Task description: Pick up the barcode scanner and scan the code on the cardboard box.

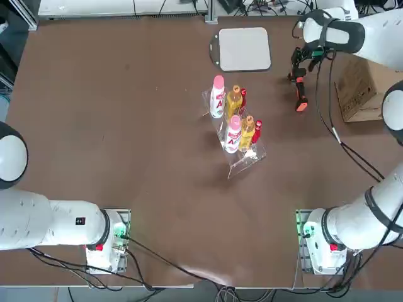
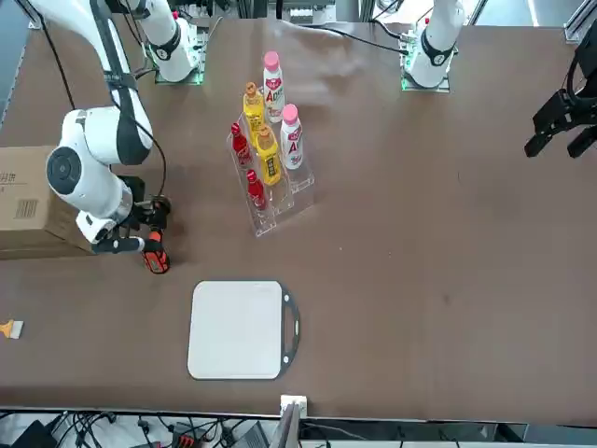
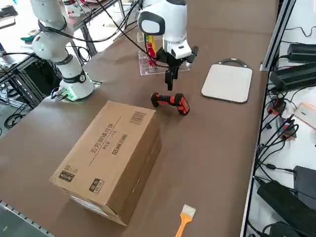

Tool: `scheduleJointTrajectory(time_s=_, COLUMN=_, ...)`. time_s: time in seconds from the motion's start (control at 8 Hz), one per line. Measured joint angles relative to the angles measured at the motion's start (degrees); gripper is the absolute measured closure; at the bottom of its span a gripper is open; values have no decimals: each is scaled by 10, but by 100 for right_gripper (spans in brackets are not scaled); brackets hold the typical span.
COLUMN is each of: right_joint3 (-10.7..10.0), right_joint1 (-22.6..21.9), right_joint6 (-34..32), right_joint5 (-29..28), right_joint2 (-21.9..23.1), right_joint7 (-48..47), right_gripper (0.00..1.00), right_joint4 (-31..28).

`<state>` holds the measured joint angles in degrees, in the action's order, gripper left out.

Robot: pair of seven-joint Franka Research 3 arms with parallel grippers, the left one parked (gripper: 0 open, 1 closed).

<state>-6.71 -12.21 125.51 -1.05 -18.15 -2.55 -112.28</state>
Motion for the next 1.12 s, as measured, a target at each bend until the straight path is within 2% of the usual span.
scheduleJointTrajectory(time_s=0.62, right_joint3=-4, right_joint1=16, right_joint6=95, right_joint5=0, right_joint2=-29, right_joint7=16, right_gripper=0, right_joint4=-43)
scheduleJointTrajectory(time_s=1.12, right_joint3=-2, right_joint1=15, right_joint6=147, right_joint5=0, right_joint2=-60, right_joint7=18, right_gripper=0, right_joint4=-48)
